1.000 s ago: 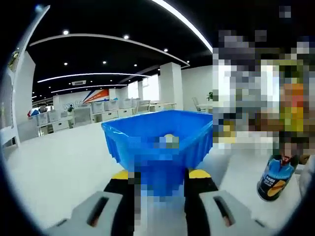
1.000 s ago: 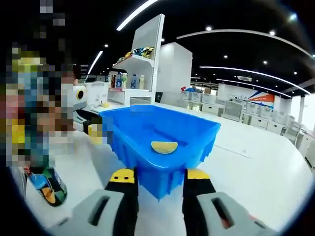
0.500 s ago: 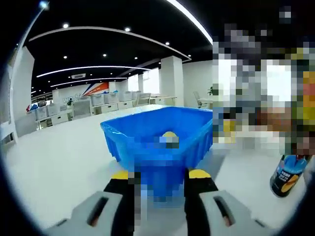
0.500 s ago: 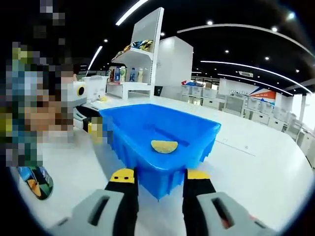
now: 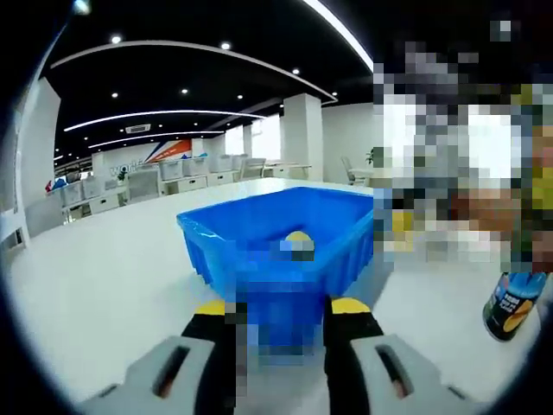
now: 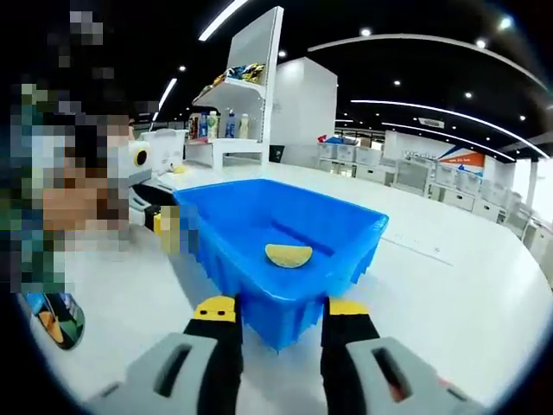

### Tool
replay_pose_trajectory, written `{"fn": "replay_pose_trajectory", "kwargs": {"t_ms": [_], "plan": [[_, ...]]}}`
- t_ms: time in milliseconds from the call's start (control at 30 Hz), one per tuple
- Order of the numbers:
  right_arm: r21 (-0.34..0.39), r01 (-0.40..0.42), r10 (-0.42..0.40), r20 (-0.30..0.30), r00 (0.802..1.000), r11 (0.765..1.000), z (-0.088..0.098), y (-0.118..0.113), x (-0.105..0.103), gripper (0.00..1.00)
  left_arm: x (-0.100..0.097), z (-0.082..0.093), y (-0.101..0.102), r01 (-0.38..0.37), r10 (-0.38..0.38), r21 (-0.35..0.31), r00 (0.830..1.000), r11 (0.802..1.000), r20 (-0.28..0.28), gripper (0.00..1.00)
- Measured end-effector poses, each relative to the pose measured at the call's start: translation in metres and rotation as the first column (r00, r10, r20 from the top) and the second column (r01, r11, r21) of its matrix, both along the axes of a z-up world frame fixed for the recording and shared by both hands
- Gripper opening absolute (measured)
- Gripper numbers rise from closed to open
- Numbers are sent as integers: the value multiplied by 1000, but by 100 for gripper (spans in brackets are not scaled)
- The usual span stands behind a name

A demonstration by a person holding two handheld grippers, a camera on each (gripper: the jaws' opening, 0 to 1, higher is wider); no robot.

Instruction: Open the lid of the chip container on the table, take out the chips, place them into the box in front of the container, and close the lid

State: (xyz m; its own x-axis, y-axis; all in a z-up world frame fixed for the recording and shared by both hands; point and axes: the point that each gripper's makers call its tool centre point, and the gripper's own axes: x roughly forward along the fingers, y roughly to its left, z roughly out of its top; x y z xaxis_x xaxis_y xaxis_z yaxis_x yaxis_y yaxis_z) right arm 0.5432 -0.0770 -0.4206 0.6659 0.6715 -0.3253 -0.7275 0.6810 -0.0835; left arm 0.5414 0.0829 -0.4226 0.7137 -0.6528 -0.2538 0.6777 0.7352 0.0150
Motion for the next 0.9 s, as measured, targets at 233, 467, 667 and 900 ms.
{"fn": "replay_pose_trajectory", "kwargs": {"t_ms": [233, 467, 667, 900], "plan": [[-11, -7, 7, 13, 1000, 1000, -1, -2, 6, 34, -4, 0, -2, -3, 3, 4, 1000, 1000, 1, 37], [-61, -32, 35, 41, 999, 998, -6, -2, 3, 36, -5, -1, -1, 0, 1, 24, 1000, 1000, -7, 39], [-74, -20, 23, 38, 999, 997, -6, -3, 1, 39, -8, -9, 1, -1, 4, 51, 999, 999, -43, 40], [-92, -3, 6, 34, 999, 996, -8, -15, -12, 46, -18, -21, 12, -9, 19, 122, 997, 992, -80, 50]]}}
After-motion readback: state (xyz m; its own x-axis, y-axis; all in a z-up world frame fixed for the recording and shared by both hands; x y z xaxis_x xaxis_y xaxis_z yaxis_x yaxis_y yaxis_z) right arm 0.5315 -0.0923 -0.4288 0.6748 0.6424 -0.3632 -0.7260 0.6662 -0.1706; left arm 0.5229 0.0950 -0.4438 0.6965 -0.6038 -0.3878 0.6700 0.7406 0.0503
